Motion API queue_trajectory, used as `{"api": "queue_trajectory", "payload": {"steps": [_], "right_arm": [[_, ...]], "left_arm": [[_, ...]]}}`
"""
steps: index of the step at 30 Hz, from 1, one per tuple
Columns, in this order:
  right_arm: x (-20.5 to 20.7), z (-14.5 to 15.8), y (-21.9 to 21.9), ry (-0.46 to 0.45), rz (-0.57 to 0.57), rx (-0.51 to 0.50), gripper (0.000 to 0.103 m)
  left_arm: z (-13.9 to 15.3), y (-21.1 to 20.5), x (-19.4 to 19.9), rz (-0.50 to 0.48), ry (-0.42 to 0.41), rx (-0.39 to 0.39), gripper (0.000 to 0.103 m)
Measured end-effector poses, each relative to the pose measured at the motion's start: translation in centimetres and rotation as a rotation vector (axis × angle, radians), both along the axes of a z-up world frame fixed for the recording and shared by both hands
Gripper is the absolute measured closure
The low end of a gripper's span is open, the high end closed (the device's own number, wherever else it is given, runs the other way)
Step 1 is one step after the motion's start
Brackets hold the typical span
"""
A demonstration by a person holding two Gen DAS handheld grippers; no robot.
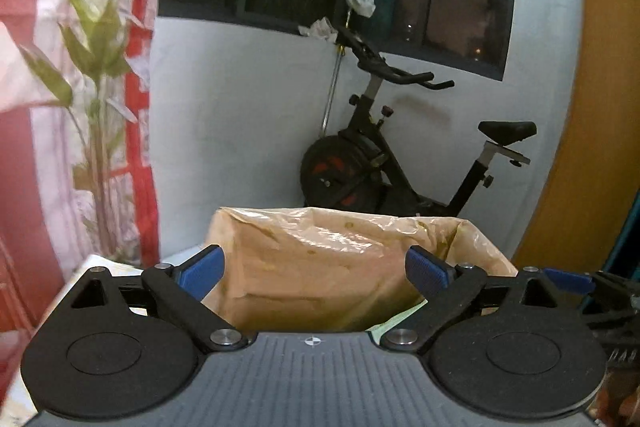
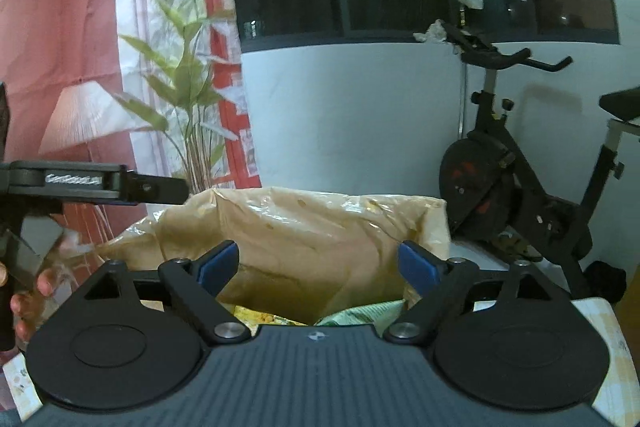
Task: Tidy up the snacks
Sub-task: 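Move both tools back from the box to the snack pile, then grasp the white cracker packet with the left tool while the right tool grasps the orange-white wafer bar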
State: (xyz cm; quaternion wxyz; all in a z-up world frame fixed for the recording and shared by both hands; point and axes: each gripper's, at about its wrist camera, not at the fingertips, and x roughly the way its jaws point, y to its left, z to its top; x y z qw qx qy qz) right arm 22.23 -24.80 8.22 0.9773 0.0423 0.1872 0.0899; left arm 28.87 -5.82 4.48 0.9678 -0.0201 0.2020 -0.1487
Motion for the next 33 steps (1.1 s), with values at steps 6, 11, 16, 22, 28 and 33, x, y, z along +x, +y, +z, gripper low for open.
{"api": "queue_trajectory", "payload": {"steps": [6, 11, 16, 22, 28, 33], "right_arm": [[-3.9, -0.5, -0.7, -0.006, -0.043, 0.063, 0.014], [-7.2, -2.0, 0.0, 0.003, -0.055, 0.064, 0.014], [-9.7, -3.9, 1.2, 0.050, -0.052, 0.046, 0.015], [-11.7, -7.4, 2.1, 0.164, -0.061, 0.023, 0.016], [-13.4, -12.0, 1.9, 0.344, -0.128, 0.075, 0.024], [-14.4, -15.1, 2.0, 0.467, -0.196, 0.029, 0.039]], "left_arm": [[-0.7, 3.3, -4.5, 0.057, -0.003, 0.011, 0.005], [-2.3, 6.0, -7.2, 0.126, 0.036, -0.006, 0.006], [-4.9, 7.2, -10.1, 0.177, 0.068, -0.039, 0.008], [-9.5, 7.4, -11.8, 0.204, 0.181, -0.111, 0.008], [-12.7, 7.0, -11.4, 0.195, 0.298, -0.078, 0.011], [-14.9, 6.6, -11.4, 0.169, 0.382, -0.076, 0.013]]}}
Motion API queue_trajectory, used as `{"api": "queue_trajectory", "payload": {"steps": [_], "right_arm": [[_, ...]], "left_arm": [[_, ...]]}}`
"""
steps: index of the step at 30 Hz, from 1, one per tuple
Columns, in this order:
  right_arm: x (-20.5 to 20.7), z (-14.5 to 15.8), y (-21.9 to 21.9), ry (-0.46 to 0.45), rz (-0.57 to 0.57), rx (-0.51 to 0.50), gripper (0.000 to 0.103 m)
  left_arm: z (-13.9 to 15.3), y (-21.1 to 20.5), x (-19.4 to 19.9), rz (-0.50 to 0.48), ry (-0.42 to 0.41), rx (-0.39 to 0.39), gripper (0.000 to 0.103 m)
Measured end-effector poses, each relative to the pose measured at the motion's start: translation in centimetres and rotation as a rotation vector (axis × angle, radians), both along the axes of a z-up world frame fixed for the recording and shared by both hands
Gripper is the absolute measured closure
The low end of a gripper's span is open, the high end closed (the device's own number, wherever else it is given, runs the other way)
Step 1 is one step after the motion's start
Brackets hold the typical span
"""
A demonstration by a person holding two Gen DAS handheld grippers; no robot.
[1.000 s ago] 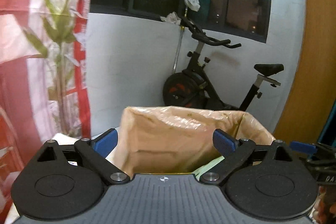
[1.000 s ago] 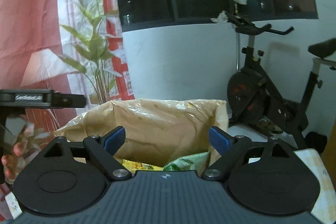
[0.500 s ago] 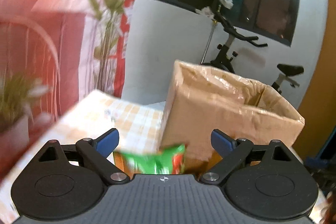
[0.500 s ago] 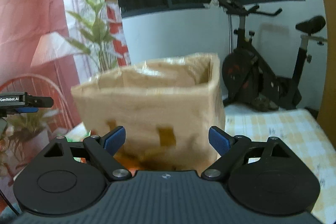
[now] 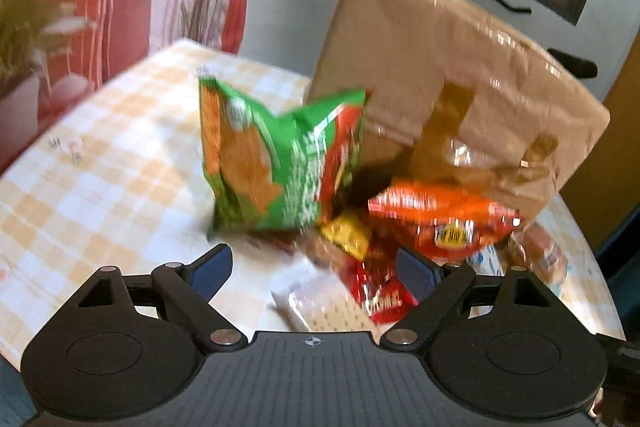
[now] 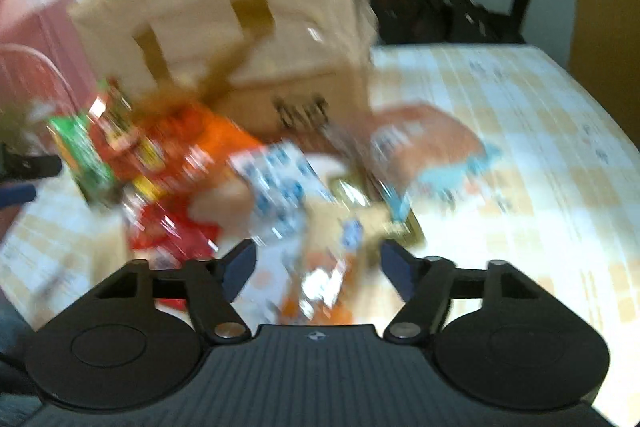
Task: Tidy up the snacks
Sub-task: 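Grasp the white cracker packet with the left tool while the right tool grasps the orange-white wafer bar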
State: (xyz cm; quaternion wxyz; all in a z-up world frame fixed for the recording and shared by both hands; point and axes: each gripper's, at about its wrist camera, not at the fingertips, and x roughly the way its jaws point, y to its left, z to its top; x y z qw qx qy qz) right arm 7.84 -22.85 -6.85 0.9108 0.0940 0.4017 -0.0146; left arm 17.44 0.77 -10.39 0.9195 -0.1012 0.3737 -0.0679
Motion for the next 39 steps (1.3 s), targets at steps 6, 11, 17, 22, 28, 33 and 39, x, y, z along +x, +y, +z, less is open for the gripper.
{"api": "queue_trajectory", "payload": {"steps": [6, 11, 17, 22, 28, 33, 39], "right_arm": [[0.5, -0.7, 0.4, 0.024, 0.056, 0.014, 0.061], [1.3, -0.6, 2.1, -0.016, 0.171, -0.018, 0.062], [1.5, -0.9, 2.5, -0.049, 0.215, -0.053, 0.062], [1.0, -1.5, 2.8, -0.090, 0.231, -0.086, 0.063], [0.7, -2.2, 1.9, -0.090, 0.198, -0.021, 0.063], [0.7, -2.1, 1.8, -0.091, 0.192, -0.001, 0.063], [0.7, -2.1, 1.6, -0.092, 0.188, 0.012, 0.063]], "left_arm": [[-1.9, 0.0, 0.1, -0.018, 0.091, -0.009, 0.019], [-2.5, -0.4, 0.0, -0.053, 0.128, -0.026, 0.022], [-3.4, -2.5, -0.1, -0.086, 0.172, -0.003, 0.022], [-4.8, -4.1, 0.5, -0.096, 0.197, 0.053, 0.024], [-5.1, -4.9, 0.7, -0.107, 0.191, 0.127, 0.038], [-4.9, -3.4, 0.8, -0.080, 0.218, 0.111, 0.039], [-5.2, -1.6, 1.5, 0.044, 0.258, 0.134, 0.026]]}}
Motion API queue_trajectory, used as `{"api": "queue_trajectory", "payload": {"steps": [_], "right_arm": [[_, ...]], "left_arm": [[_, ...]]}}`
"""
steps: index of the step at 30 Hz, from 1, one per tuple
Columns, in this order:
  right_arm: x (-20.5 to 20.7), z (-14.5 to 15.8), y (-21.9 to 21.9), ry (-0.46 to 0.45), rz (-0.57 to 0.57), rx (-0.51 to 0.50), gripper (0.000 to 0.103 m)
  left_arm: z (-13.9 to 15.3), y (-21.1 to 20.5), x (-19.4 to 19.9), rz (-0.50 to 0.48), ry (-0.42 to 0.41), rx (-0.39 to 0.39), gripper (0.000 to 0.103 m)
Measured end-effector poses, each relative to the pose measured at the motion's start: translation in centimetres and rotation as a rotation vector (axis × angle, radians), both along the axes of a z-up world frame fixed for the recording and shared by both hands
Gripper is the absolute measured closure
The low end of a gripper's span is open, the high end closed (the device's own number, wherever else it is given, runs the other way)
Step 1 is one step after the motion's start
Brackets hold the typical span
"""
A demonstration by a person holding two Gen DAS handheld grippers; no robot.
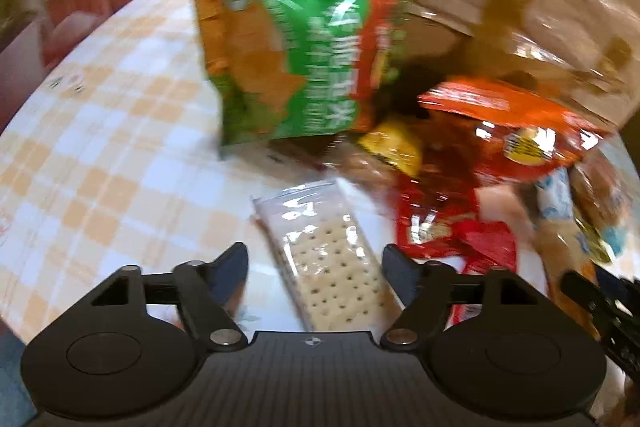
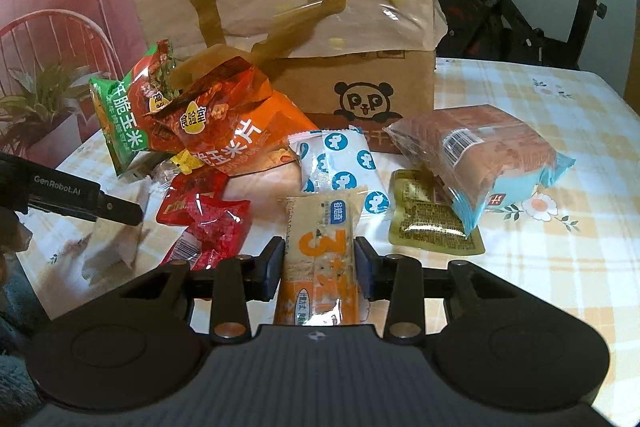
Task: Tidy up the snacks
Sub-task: 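Grasp the white cracker packet with the left tool while the right tool grasps the orange-white wafer bar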
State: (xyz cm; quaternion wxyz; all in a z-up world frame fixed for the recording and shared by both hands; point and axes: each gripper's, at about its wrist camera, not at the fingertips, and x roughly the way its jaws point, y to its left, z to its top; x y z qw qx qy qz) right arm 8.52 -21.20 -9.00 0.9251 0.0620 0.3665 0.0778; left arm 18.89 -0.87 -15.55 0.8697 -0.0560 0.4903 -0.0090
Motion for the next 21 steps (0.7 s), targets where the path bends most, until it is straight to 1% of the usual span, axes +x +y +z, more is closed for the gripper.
{"api": "queue_trajectory", "payload": {"steps": [4, 7, 8, 10, 12, 13, 14, 16, 17, 21], "right_arm": [[0.0, 0.0, 0.0, 0.000, 0.000, 0.001, 0.063], [0.0, 0.0, 0.0, 0.000, 0.000, 0.001, 0.063], [0.0, 0.0, 0.0, 0.000, 0.000, 0.001, 0.063], [0.0, 0.0, 0.0, 0.001, 0.000, 0.001, 0.063], [0.0, 0.0, 0.1, 0.001, -0.001, -0.002, 0.063], [0.0, 0.0, 0.1, 0.000, -0.001, -0.003, 0.063], [0.0, 0.0, 0.1, 0.000, -0.001, -0.003, 0.063], [0.0, -0.1, 0.1, -0.001, -0.001, -0.001, 0.063], [0.0, -0.1, 0.0, -0.003, 0.000, 0.001, 0.063], [0.0, -0.1, 0.0, 0.000, -0.007, 0.009, 0.063]], "left_arm": [[-0.1, 0.0, 0.4, 0.010, 0.001, 0.036, 0.024], [-0.4, -1.0, 0.7, 0.009, -0.006, 0.092, 0.021], [-0.4, -1.3, 0.9, 0.005, -0.009, 0.115, 0.018], [-0.4, -1.6, 0.9, 0.009, -0.026, 0.122, 0.018], [-0.4, -1.6, 0.7, -0.005, -0.041, 0.125, 0.024], [-0.3, -1.7, 0.4, -0.018, -0.055, 0.128, 0.040], [0.0, -1.8, 0.2, -0.033, -0.067, 0.125, 0.046], [0.2, -1.5, -0.1, -0.043, -0.065, 0.092, 0.047], [0.3, -1.3, -0.4, -0.046, -0.067, 0.073, 0.050], [0.7, -0.7, -1.1, -0.060, -0.078, 0.014, 0.050]]}}
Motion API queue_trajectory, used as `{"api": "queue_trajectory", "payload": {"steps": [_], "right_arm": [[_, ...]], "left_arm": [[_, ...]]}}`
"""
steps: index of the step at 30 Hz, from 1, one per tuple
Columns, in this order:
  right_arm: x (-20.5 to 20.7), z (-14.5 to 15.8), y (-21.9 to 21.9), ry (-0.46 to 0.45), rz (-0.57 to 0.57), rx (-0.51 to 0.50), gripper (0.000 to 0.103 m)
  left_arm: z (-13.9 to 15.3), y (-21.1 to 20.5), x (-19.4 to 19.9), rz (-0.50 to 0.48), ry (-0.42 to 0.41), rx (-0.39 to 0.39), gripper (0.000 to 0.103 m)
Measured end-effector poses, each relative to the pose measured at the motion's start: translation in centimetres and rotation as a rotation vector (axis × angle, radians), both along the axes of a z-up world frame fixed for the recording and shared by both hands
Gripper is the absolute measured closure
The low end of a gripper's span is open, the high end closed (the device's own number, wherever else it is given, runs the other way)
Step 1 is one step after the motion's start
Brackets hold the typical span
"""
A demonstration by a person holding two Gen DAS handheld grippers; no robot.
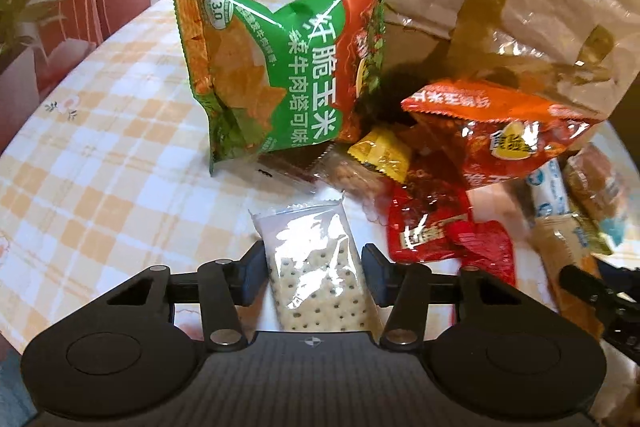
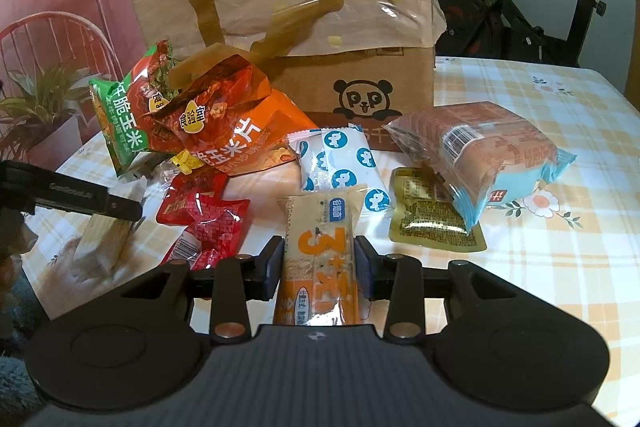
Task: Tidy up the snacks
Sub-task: 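Grasp the white cracker packet with the left tool while the right tool grasps the orange-white wafer bar, then carry both packets over the box and open both tools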
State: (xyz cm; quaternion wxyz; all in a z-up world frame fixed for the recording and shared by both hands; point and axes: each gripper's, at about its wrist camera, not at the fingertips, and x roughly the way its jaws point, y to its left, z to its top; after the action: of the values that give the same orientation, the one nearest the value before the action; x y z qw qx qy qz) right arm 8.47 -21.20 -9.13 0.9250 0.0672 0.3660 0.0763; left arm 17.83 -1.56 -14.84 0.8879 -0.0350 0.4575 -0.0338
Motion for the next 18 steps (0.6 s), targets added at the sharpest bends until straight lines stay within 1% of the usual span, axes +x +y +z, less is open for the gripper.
{"api": "queue_trajectory", "payload": {"steps": [3, 8, 15, 18], "right_arm": [[-0.1, 0.1, 0.0, 0.004, -0.004, 0.001, 0.063], [-0.1, -0.1, -0.1, 0.020, -0.014, 0.015, 0.062], [-0.4, 0.0, -0.3, 0.031, -0.016, 0.014, 0.062], [-0.4, 0.1, -0.3, 0.033, -0.018, 0.015, 0.062]], "left_arm": [[0.5, 0.2, -0.5, -0.027, -0.032, -0.037, 0.050], [1.0, -0.7, -1.1, -0.078, -0.047, -0.053, 0.050], [1.1, -0.7, -1.2, -0.080, -0.067, -0.062, 0.050], [1.7, -0.7, -1.4, -0.085, -0.084, -0.063, 0.050]]}}
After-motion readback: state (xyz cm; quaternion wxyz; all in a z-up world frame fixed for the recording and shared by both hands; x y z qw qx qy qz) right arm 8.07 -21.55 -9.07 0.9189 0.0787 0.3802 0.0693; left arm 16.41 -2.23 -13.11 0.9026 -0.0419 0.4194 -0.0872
